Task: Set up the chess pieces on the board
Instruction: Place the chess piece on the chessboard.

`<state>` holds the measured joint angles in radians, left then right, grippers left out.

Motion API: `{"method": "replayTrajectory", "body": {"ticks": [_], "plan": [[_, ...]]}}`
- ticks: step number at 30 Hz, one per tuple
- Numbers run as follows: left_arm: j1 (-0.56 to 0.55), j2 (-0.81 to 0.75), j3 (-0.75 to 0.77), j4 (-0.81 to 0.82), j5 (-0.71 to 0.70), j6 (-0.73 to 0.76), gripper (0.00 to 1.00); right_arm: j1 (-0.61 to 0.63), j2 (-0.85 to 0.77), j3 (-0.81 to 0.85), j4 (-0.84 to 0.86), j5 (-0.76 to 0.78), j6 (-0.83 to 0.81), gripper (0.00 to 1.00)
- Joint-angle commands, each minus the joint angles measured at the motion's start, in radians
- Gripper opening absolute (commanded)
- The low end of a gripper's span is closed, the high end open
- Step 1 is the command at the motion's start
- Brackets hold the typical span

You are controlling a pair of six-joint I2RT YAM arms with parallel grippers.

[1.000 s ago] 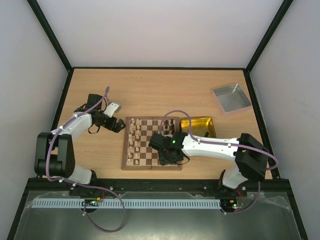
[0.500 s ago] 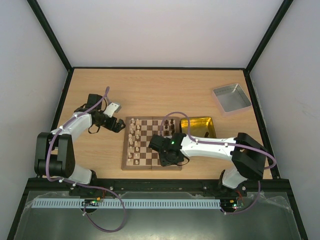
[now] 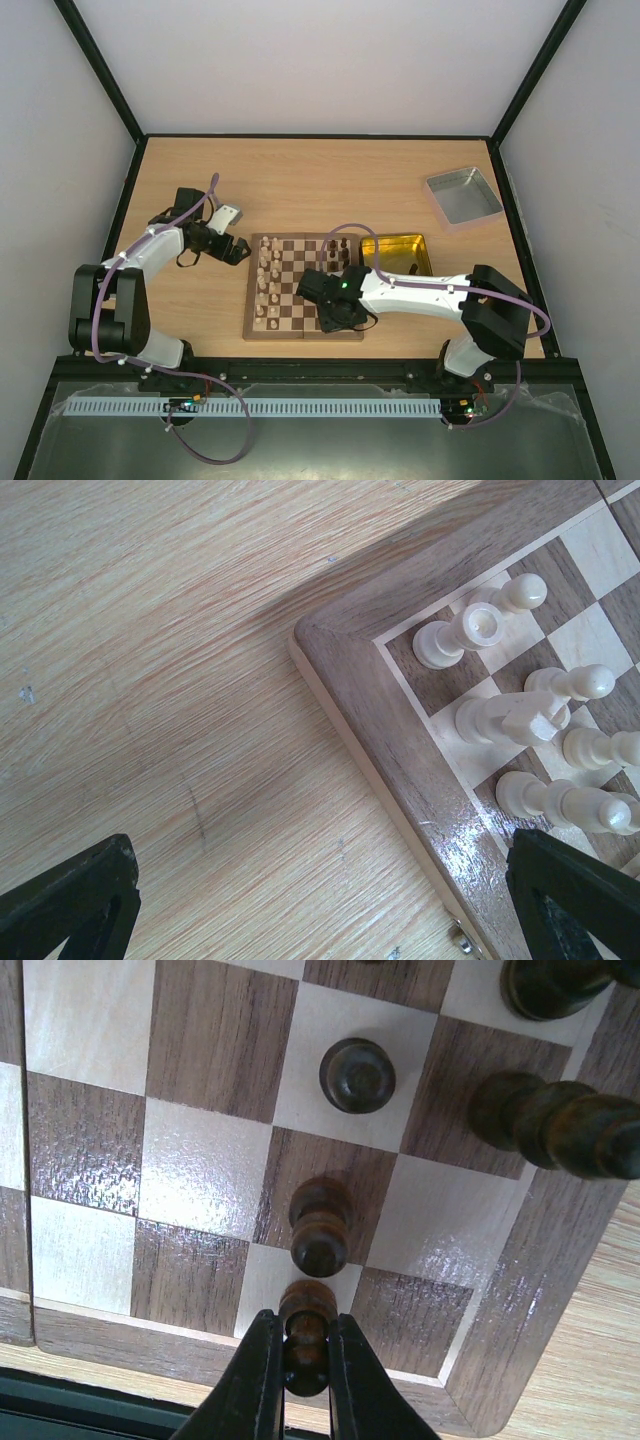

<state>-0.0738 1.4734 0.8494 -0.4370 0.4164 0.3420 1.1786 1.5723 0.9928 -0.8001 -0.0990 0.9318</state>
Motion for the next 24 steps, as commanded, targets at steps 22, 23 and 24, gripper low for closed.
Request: {"method": "replayTrajectory", "body": {"ticks": [22, 23, 24], "plan": [[-0.004, -0.005, -0.009, -0.003, -0.001, -0.003, 1.0, 0.007, 0.021, 0.019, -0.003, 0.002, -0.001, 0.21], [-0.004, -0.006, -0.009, -0.002, 0.0, -0.003, 1.0, 0.007, 0.019, 0.022, -0.004, 0.002, -0.001, 0.22], [-0.004, -0.005, -0.009, -0.003, 0.0, -0.002, 1.0, 0.007, 0.019, 0.027, -0.007, 0.002, -0.002, 0.23]]}}
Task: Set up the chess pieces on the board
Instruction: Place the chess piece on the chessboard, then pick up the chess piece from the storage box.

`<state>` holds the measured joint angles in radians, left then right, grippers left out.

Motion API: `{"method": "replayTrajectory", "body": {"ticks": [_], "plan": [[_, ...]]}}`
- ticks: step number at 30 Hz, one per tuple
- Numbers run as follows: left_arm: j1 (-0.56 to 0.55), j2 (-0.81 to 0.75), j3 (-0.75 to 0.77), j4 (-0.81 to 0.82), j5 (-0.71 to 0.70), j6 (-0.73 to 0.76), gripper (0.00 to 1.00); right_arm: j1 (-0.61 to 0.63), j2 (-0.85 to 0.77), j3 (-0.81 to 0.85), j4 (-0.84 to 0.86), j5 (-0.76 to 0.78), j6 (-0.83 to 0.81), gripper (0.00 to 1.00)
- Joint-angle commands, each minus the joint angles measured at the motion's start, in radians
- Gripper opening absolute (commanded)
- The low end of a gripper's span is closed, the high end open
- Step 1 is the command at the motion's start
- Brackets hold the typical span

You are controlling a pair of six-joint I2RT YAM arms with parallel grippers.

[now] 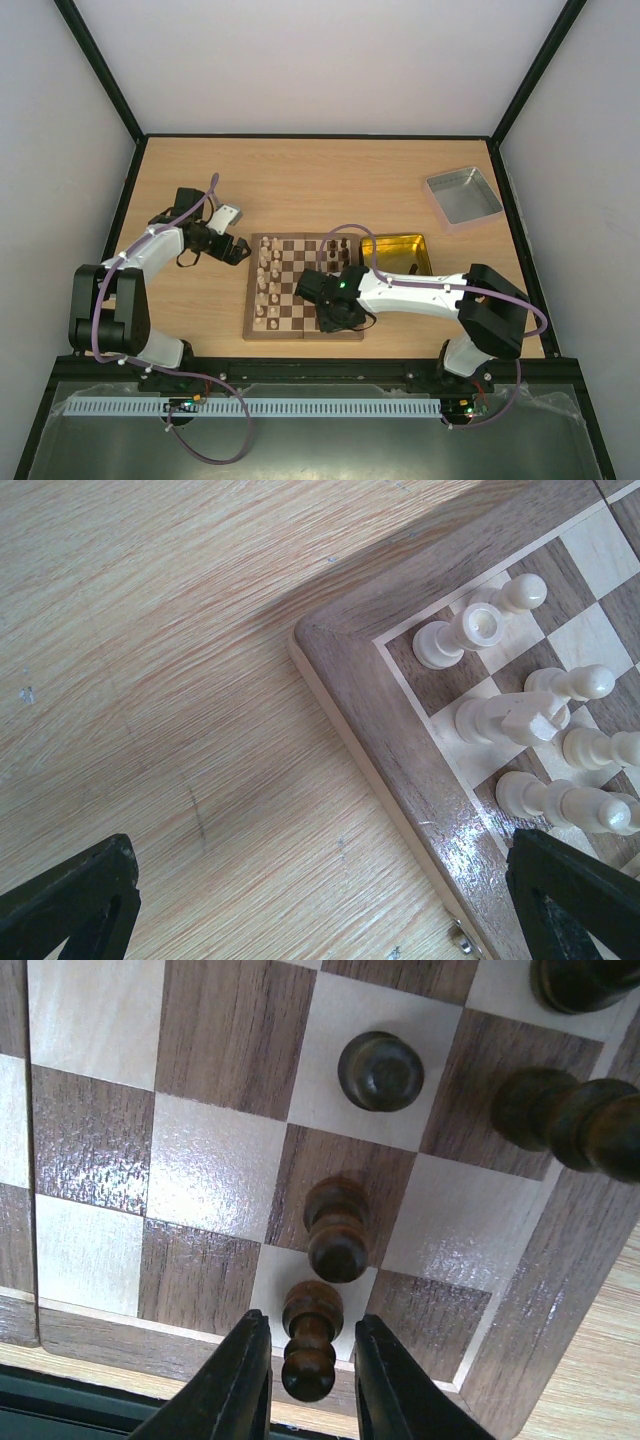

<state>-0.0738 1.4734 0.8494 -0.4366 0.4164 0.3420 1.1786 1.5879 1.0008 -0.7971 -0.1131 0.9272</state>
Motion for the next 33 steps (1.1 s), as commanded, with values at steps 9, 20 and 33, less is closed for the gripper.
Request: {"method": "replayTrajectory", "body": {"ticks": [9, 20, 33], "plan": [[-0.004, -0.002, -0.01, -0.002, 0.002, -0.002, 1.0, 0.007, -0.02, 0.077, -0.086, 0.087, -0.006, 0.28], [-0.004, -0.006, -0.009, -0.004, 0.009, 0.0, 1.0, -0.351, -0.26, 0.019, -0.194, 0.189, -0.077, 0.3], [-0.004, -0.013, -0.007, -0.01, 0.025, 0.003, 1.0, -0.858, -0.236, -0.076, -0.079, 0.08, -0.231, 0.32]]}}
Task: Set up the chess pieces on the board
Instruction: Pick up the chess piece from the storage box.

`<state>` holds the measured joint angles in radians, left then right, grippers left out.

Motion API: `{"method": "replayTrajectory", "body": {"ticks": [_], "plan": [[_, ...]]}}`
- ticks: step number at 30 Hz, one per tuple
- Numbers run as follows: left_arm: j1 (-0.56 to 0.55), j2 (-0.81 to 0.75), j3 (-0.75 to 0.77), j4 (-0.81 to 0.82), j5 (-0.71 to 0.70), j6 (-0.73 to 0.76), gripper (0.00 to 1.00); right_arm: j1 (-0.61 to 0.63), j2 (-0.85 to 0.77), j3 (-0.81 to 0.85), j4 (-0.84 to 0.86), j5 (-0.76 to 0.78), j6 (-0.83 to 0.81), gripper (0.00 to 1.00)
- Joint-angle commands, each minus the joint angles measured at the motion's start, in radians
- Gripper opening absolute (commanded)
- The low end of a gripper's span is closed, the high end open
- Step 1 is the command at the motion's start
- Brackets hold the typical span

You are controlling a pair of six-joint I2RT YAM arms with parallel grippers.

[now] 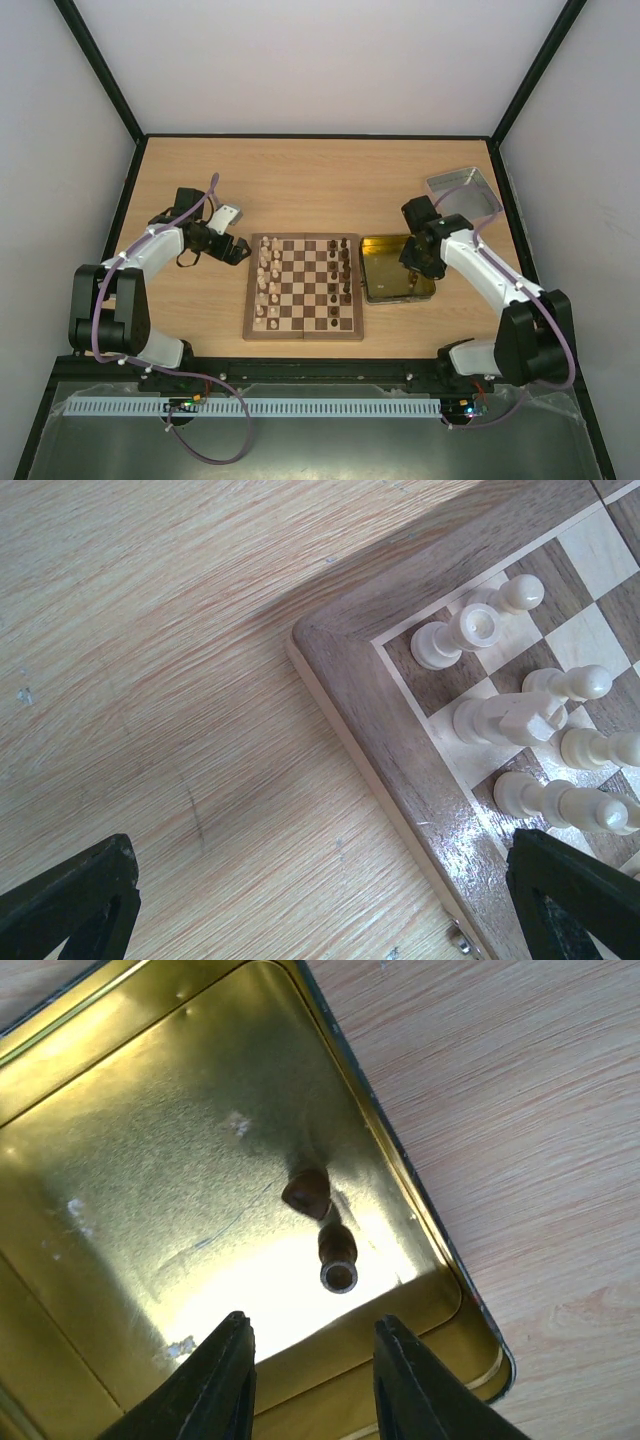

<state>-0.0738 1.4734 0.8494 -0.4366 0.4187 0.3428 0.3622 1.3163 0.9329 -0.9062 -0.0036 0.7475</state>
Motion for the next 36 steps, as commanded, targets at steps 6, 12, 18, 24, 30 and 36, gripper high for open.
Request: {"method": "replayTrajectory", "body": {"ticks": [6, 12, 18, 24, 30, 36], "plan": [[-0.004, -0.008, -0.006, -0.01, 0.03, 0.006, 1.0, -0.067, 0.084, -0.003, 0.065, -0.027, -0.059, 0.33], [-0.005, -0.008, -0.003, -0.011, 0.037, 0.007, 1.0, -0.094, 0.138, 0.0, 0.105, -0.029, -0.068, 0.33], [-0.004, -0.014, -0.004, -0.013, 0.034, 0.007, 1.0, -0.111, 0.194, 0.006, 0.143, -0.03, -0.08, 0.33], [-0.005, -0.017, -0.006, -0.013, 0.03, 0.005, 1.0, -0.123, 0.22, 0.008, 0.167, -0.028, -0.088, 0.29], [-0.004, -0.015, -0.006, -0.011, 0.029, 0.005, 1.0, -0.127, 0.233, 0.005, 0.181, -0.039, -0.091, 0.18], [-0.004, -0.014, -0.005, -0.011, 0.028, 0.005, 1.0, -0.127, 0.242, -0.006, 0.188, -0.048, -0.098, 0.17]]}}
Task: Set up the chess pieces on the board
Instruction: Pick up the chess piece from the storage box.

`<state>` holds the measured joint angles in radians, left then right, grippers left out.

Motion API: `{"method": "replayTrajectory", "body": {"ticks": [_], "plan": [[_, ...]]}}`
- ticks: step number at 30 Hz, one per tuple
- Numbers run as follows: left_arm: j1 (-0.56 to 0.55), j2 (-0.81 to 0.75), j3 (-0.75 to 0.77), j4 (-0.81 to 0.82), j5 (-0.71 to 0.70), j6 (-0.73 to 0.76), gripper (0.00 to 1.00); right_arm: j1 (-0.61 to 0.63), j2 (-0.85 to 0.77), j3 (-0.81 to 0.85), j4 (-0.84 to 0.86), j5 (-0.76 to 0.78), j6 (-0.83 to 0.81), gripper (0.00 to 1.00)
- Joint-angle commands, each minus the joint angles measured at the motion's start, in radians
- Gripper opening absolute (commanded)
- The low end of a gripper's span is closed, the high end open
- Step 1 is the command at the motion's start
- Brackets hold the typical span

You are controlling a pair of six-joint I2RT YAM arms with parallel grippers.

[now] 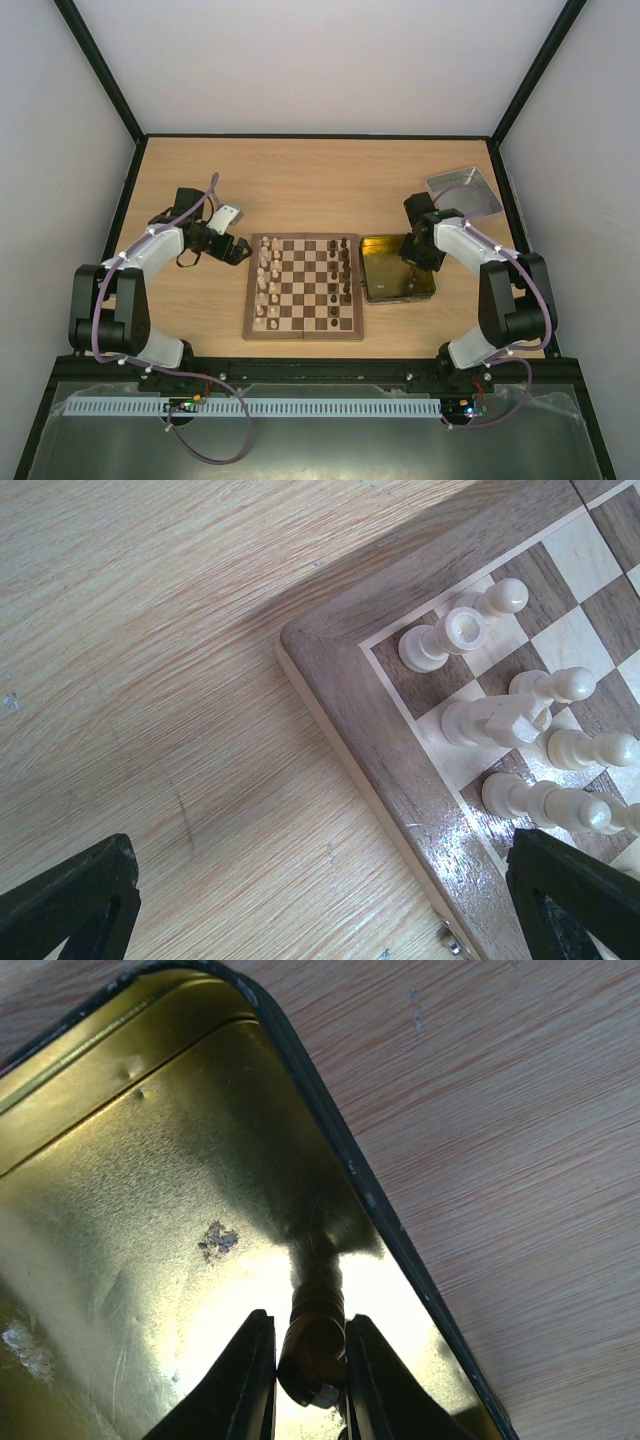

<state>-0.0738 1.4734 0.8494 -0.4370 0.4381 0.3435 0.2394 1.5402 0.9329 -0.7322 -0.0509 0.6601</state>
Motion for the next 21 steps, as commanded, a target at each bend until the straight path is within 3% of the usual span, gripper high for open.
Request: {"method": "replayTrajectory", "body": {"ticks": [1, 21], "plan": [[-0.004, -0.015, -0.005, -0.011, 0.006, 0.005, 1.0, -0.003, 0.018, -0.008, 0.015, -0.001, -0.012, 0.17], [-0.004, -0.012, -0.006, -0.007, 0.002, 0.005, 1.0, -0.004, -0.037, 0.008, -0.024, 0.006, -0.02, 0.07]]}}
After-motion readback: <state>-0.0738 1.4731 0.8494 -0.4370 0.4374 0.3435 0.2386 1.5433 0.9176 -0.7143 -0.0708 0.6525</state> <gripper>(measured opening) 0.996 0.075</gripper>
